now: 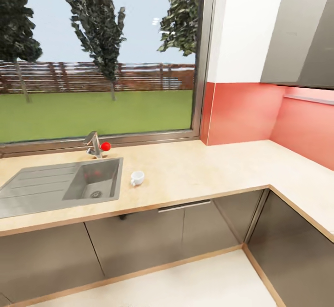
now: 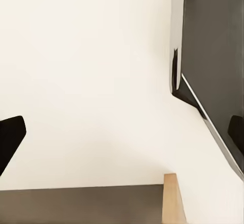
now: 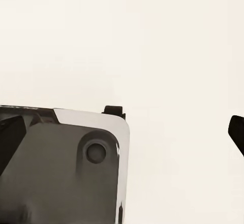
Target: Set up a coffee station on the kitchen countertop: keep the coffee maker on the countertop, move the bottle of coffee from the kitchen shelf to the counter next to the coffee maker, place a paper coffee filter on top of the coffee maker, put the saucer next to the coffee maker with the coffee cup on the saucer, and place the electric kettle next to the coffee maker.
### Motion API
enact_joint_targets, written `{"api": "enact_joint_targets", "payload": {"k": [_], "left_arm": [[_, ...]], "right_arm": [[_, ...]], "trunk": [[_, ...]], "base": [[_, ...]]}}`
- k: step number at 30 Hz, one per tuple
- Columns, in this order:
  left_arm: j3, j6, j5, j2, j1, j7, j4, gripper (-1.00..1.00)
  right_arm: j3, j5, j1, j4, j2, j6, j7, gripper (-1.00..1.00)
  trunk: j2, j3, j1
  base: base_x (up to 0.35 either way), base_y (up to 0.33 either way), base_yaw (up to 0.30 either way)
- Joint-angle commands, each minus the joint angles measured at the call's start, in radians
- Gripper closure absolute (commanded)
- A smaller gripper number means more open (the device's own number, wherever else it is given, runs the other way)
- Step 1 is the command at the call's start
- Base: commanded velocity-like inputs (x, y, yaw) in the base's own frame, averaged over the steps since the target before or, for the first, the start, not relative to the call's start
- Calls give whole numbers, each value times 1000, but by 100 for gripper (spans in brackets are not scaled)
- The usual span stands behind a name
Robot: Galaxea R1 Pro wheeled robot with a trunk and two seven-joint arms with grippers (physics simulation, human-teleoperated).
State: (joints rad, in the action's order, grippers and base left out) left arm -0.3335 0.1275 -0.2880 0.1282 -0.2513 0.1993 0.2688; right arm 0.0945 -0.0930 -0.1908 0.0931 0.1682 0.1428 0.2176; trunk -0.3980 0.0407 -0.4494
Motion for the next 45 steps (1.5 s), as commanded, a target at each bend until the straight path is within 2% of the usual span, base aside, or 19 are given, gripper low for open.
{"api": "enact_joint_targets", "payload": {"k": [1,14,27,34,41,43,45], "left_arm": [[-9,1,-10,1,0,6,2,-100],[-10,1,-10,-1,0,5,11,-100],[-11,1,-1,-1,2,5,14,-100],[-15,0,5,-13,3,3,19,-100],[-16,2,6,-9,5,3,19,-100],[-16,3,6,-9,13,3,19,-100],[-16,3,6,-9,48,3,18,-100]], "right_arm": [[8,-10,-1,-1,1,4,3,-100],[8,-10,-1,-1,2,5,3,-100],[9,-11,-1,3,1,5,4,-100],[8,-11,-1,4,1,5,3,-100],[2,-12,-1,6,1,5,3,-100],[1,-13,-1,6,1,4,3,-100],[1,-13,-1,6,0,3,3,-100]], "trunk": [[-2,2,-1],[-2,-2,-1],[-2,-4,-1],[-2,-4,-1],[-2,-4,-1],[-2,-4,-1],[-2,-5,-1]], "base": [[0,0,277],[0,-136,238],[0,-256,15],[0,-37,0],[0,-2,0],[0,0,0],[0,0,-13]]}}
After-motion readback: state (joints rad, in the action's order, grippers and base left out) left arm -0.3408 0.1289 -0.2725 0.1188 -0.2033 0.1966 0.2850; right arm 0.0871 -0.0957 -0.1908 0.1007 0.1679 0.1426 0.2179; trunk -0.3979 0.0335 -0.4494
